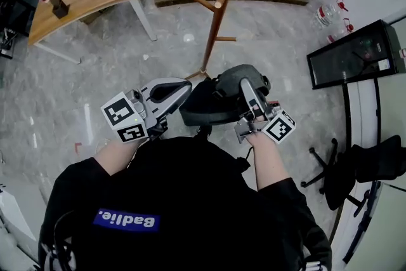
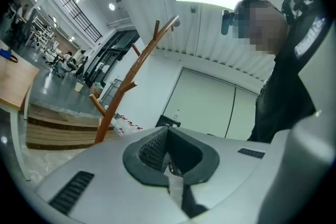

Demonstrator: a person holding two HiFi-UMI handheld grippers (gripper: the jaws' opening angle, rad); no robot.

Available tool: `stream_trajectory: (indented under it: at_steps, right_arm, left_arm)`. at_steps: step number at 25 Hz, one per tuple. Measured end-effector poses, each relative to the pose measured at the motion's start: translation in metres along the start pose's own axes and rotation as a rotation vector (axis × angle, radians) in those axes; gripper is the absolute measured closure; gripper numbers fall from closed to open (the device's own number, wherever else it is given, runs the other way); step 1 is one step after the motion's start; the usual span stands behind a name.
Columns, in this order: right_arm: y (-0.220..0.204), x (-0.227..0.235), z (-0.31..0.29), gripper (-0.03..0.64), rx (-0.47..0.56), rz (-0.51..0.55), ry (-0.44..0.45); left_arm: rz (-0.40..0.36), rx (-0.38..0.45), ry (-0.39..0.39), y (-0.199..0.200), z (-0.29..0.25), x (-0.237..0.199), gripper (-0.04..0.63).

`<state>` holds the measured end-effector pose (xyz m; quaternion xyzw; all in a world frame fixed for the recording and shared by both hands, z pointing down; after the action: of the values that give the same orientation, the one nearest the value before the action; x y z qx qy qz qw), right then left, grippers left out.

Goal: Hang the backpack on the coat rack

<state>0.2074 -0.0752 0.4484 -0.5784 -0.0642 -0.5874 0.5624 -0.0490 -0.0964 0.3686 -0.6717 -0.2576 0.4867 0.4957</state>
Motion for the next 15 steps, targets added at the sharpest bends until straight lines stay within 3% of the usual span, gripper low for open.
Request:
stream_trajectory:
  at_steps: [9, 15]
  right_arm:
    - [0.060, 0.104, -0.043, 0.584, -0.204, 0.062, 0.003]
    - [0.066, 0.169, -0.078, 0.583, -0.386, 0.020, -0.020]
  left_arm:
    - [0.032, 0.021, 0.115, -0.003, -0.032, -0.011, 0.603]
    - [0.066, -0.001, 0.183, -0.017, -0.029, -0.012, 0.603]
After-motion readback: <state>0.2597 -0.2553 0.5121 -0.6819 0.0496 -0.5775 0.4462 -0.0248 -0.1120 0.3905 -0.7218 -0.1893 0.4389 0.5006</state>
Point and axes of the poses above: the fingertips, and each gripper's own axes: z backward along the fingers, x to its right, y out of its top, the point moved 7 cm from there along z, backward along the fingers, and after that the axes turned 9 degrees about y, right-handed, at the moved point
